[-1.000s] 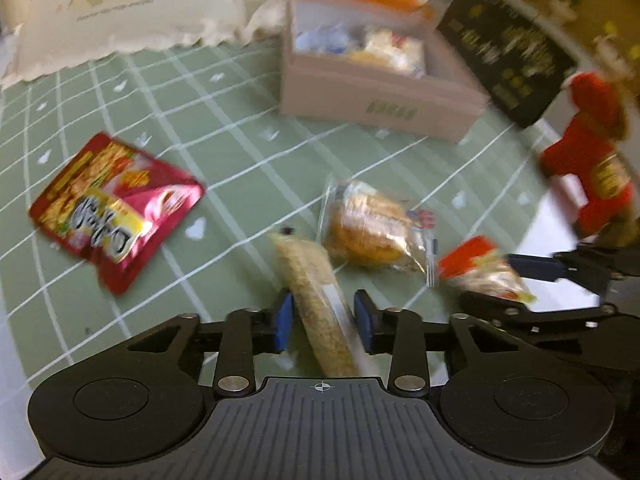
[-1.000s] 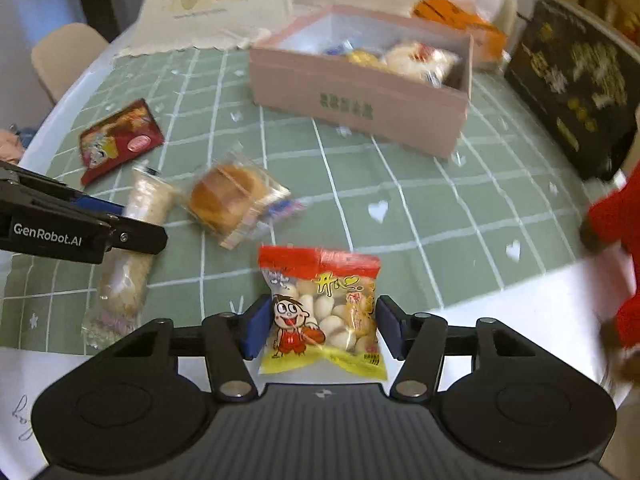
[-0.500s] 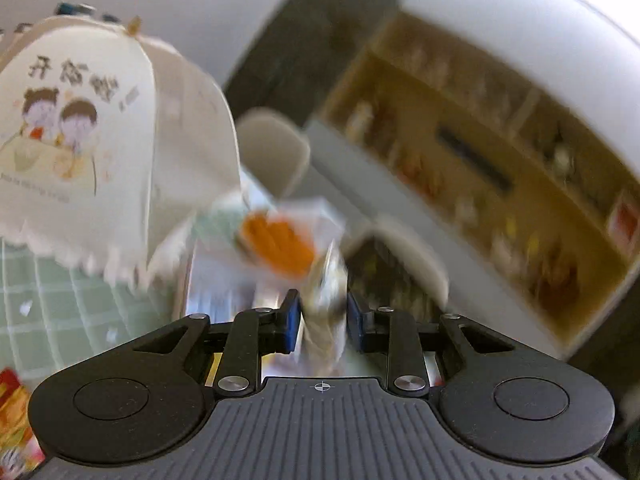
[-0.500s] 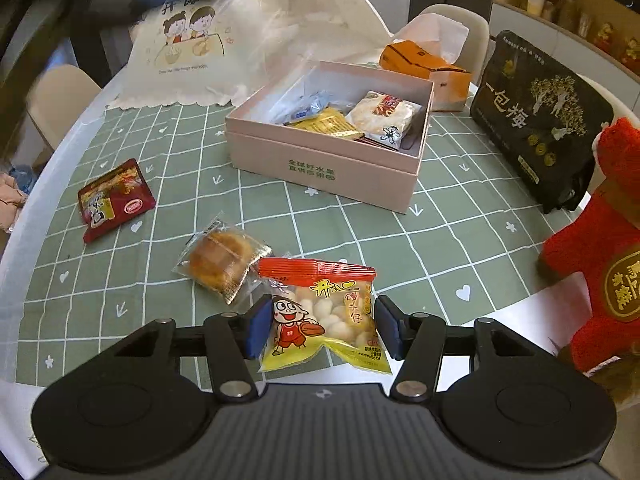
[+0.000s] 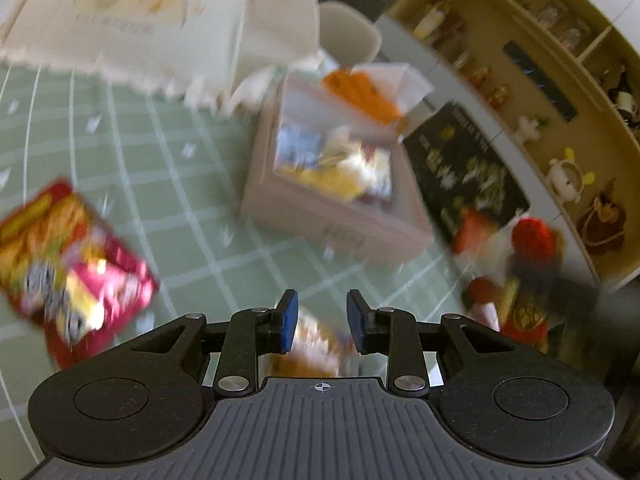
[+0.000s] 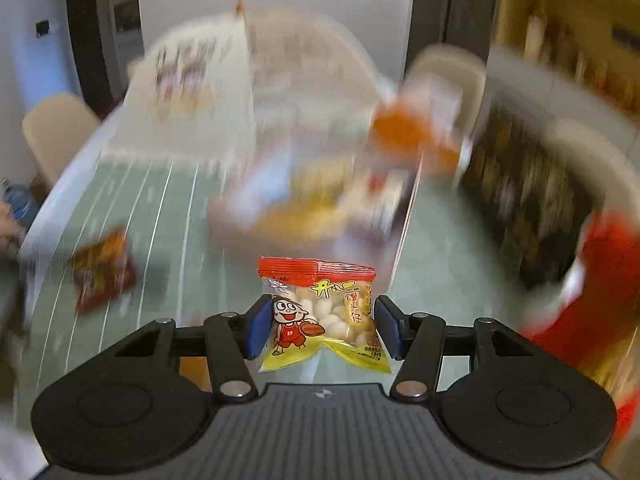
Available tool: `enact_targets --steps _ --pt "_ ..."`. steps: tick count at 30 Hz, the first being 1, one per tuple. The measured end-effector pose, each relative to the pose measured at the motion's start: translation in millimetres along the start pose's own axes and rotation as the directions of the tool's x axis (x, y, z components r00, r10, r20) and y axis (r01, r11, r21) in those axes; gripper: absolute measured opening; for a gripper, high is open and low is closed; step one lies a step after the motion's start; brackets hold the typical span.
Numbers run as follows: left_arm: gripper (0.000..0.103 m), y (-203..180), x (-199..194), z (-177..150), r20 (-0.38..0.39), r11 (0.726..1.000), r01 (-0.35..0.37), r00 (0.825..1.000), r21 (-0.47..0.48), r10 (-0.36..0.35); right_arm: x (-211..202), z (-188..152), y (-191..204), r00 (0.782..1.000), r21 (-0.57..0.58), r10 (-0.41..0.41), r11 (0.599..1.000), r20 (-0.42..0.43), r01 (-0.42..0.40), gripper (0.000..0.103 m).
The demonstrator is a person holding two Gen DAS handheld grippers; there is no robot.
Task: Organize snacks
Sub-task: 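Drop the rice bar into the pink box with left while right drops the milk candy bag in, then grasp the red spicy snack bag with right while left reaches to the wrapped bun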
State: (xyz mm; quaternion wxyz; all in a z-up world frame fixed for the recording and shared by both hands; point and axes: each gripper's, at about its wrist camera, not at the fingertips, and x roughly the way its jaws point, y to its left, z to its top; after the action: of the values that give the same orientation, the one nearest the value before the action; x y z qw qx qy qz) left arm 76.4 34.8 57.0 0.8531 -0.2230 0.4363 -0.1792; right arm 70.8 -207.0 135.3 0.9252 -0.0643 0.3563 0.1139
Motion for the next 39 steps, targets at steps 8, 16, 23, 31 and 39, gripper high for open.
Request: enact_targets --steps 8,16,23,31,39 --pt "0.031 26 -19 -16 0.005 0.995 -0.092 0.996 -0.025 0.092 28 64 -7 0.99 0.018 -0.012 1.0 0.137 0.009 0.079" --pt "0.031 89 -48 -1 0.103 0.926 -0.305 0.937 -0.221 0.333 64 -13 33 0.988 0.0 0.121 0.993 -0.093 -0.122 0.079" --pt "0.031 145 -62 7 0.098 0.827 -0.36 0.893 -0.431 0.44 61 -38 63 0.966 -0.035 0.209 0.976 -0.154 -0.217 0.079" --pt "0.031 136 -65 -6 0.083 0.857 -0.323 0.919 -0.401 0.385 66 -27 103 0.93 -0.129 0.319 0.93 -0.182 -0.344 0.079" --pt "0.031 130 -91 -44 0.026 0.873 -0.336 0.929 -0.353 0.369 96 -12 183 0.88 -0.293 0.433 0.831 -0.194 -0.473 0.079"
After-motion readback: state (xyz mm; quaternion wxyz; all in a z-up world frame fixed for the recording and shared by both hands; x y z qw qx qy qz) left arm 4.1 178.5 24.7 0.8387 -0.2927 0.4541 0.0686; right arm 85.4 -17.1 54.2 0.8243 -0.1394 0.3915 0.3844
